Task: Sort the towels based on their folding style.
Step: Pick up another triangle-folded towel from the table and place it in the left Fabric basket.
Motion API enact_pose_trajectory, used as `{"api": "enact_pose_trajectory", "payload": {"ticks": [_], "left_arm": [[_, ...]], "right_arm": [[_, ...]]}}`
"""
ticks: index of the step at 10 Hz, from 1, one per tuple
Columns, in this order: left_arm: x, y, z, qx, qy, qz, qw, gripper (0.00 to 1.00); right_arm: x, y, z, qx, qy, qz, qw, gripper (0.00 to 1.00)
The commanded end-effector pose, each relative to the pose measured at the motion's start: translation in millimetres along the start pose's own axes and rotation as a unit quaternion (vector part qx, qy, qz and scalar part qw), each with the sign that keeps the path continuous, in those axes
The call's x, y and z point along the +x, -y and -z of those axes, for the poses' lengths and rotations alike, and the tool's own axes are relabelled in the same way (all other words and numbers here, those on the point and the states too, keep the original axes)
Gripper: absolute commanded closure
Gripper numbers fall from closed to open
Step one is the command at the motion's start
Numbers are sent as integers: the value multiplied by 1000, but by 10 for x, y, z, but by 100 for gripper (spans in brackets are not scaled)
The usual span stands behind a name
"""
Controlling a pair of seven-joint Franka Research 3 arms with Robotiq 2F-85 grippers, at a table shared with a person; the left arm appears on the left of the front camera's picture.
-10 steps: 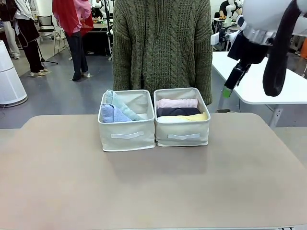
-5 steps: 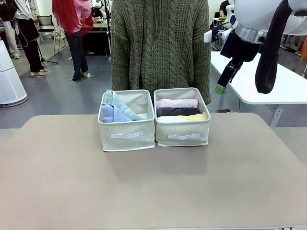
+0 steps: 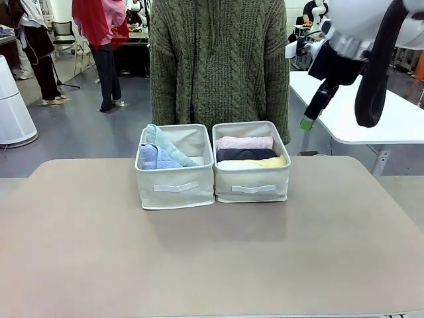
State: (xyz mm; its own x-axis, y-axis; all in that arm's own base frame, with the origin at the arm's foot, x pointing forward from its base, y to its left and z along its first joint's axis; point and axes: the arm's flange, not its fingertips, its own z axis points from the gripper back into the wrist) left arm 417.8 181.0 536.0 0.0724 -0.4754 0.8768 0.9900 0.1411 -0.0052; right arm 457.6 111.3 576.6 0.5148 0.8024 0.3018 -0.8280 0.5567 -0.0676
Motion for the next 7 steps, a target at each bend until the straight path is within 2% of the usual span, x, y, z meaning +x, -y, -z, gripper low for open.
{"api": "enact_pose_trajectory", "payload": {"ticks": [1, 3, 5, 7], "left_arm": [[8, 9, -10, 3, 8, 7, 1000, 0], [8, 9, -10, 3, 8, 7, 1000, 0], [8, 9, -10, 3, 8, 7, 1000, 0], [8, 9, -10, 3, 8, 7, 1000, 0]], "right_arm": [[-633, 280, -592, 111, 102, -102, 983, 0], [-1207, 540, -963, 149, 194, -140, 960, 0], [-1673, 760, -1047, 176, 234, -161, 942, 0], [-2055, 1003, -984, 195, 243, -205, 928, 0]]}}
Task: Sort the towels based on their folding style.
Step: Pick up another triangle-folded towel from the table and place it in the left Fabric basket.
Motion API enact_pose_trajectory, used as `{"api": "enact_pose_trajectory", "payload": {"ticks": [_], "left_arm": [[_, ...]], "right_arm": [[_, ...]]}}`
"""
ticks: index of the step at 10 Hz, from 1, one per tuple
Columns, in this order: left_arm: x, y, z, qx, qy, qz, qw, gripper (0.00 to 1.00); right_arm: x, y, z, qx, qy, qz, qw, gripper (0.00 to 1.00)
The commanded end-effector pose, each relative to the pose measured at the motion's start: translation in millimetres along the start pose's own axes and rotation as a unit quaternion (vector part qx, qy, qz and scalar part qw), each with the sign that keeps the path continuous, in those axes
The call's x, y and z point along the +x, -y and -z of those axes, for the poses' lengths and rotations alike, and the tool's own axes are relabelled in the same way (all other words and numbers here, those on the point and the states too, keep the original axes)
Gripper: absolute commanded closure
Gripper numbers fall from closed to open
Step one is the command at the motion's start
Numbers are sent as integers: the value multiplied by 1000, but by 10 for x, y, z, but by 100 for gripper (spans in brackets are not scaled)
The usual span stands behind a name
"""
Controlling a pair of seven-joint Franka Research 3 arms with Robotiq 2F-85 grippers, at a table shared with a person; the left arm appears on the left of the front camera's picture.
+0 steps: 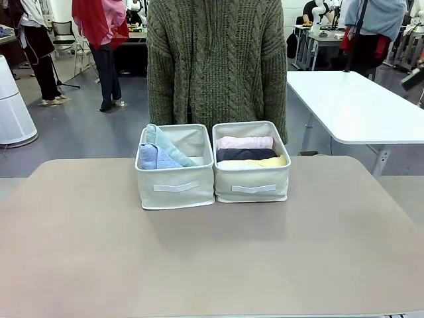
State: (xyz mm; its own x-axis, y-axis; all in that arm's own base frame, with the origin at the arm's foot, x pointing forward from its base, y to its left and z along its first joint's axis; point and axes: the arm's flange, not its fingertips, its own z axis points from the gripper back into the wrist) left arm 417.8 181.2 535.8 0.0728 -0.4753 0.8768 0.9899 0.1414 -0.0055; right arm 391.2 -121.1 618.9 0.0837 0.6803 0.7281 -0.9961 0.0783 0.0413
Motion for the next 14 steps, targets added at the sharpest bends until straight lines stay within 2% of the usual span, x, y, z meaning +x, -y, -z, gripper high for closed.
{"api": "enact_pose_trajectory", "payload": {"ticks": [1, 3, 7, 9, 10, 14], "left_arm": [[10, 9, -10, 3, 8, 7, 1000, 0], [10, 9, -10, 3, 8, 7, 1000, 0], [10, 9, -10, 3, 8, 7, 1000, 0], [10, 9, -10, 3, 8, 7, 1000, 0], [10, 9, -10, 3, 8, 7, 1000, 0], [10, 9, -10, 3, 8, 7, 1000, 0]], "right_arm": [[-230, 253, -121, 8, 16, -13, 1000, 0], [-473, 237, -314, -14, 75, -16, 997, 0], [-832, 150, -583, -63, 134, 12, 989, 0], [-878, 185, -641, -78, 153, 23, 985, 0], [-862, 91, -624, -71, 127, 25, 989, 0], [-862, 91, -624, -71, 127, 25, 989, 0]]}}
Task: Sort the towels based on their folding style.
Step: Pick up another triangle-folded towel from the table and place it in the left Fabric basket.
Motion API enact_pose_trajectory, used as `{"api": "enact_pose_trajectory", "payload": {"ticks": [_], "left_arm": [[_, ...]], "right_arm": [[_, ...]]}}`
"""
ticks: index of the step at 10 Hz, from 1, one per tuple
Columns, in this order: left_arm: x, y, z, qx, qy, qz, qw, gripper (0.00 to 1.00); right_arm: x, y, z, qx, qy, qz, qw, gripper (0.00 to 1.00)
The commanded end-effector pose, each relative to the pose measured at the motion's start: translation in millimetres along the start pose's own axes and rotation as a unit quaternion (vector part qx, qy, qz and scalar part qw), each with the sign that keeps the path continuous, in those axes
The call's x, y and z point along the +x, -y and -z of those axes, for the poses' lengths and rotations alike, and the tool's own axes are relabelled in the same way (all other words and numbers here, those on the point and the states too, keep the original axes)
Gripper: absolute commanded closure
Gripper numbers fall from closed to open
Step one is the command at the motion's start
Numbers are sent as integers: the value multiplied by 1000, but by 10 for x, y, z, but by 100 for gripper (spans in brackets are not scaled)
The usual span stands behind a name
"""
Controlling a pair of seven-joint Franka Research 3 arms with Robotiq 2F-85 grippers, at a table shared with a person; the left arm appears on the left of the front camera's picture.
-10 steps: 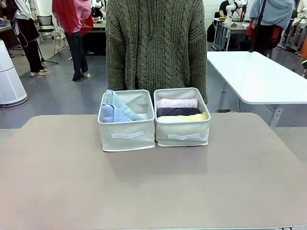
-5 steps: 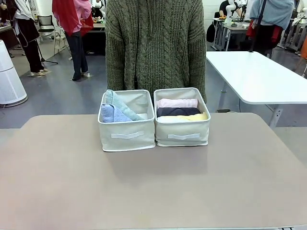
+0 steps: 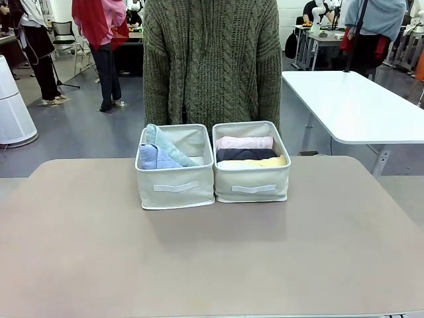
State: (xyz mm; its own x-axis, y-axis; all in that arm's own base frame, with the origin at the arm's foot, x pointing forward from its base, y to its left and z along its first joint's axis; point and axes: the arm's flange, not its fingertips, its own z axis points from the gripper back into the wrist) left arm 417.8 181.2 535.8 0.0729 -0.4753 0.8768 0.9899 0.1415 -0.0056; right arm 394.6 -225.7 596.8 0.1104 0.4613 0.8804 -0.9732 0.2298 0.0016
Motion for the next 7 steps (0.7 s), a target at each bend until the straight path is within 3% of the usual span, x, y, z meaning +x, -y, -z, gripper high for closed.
{"api": "enact_pose_trajectory", "payload": {"ticks": [1, 7], "left_arm": [[10, 9, -10, 3, 8, 7, 1000, 0], [10, 9, -10, 3, 8, 7, 1000, 0]], "right_arm": [[10, -31, -16, 3, -4, -4, 1000, 0], [10, -31, -16, 3, -4, -4, 1000, 0]]}}
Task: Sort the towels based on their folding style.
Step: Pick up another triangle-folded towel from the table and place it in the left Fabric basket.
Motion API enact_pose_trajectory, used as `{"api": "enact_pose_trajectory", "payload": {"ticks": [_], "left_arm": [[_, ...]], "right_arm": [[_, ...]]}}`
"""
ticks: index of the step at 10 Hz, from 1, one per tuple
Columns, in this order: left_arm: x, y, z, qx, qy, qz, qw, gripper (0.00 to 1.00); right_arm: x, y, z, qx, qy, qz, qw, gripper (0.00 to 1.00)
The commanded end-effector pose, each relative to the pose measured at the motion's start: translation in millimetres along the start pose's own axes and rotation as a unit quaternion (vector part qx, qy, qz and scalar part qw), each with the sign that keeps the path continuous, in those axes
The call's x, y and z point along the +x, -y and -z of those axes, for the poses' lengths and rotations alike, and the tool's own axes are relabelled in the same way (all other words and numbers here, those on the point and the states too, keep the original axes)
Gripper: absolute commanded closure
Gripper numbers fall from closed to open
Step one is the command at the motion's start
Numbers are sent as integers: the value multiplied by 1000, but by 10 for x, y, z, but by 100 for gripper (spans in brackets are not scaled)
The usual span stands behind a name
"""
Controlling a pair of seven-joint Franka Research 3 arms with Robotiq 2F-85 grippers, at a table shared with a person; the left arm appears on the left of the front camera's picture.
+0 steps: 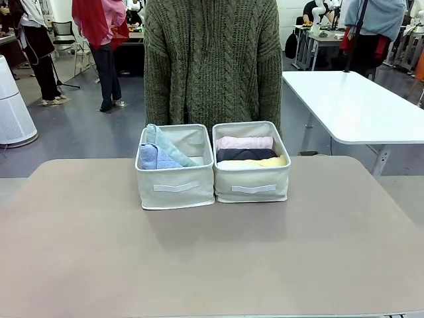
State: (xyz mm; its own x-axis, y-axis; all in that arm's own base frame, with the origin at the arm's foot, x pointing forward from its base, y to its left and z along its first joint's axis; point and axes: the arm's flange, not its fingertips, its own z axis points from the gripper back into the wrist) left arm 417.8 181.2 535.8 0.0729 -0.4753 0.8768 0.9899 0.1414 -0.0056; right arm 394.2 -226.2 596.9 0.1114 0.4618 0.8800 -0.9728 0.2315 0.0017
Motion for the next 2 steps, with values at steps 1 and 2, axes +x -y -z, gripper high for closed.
{"api": "enact_pose_trajectory", "payload": {"ticks": [1, 2], "left_arm": [[10, 9, -10, 3, 8, 7, 1000, 0], [10, 9, -10, 3, 8, 7, 1000, 0]], "right_arm": [[12, -29, -11, 4, -3, -4, 1000, 0], [12, -29, -11, 4, -3, -4, 1000, 0]]}}
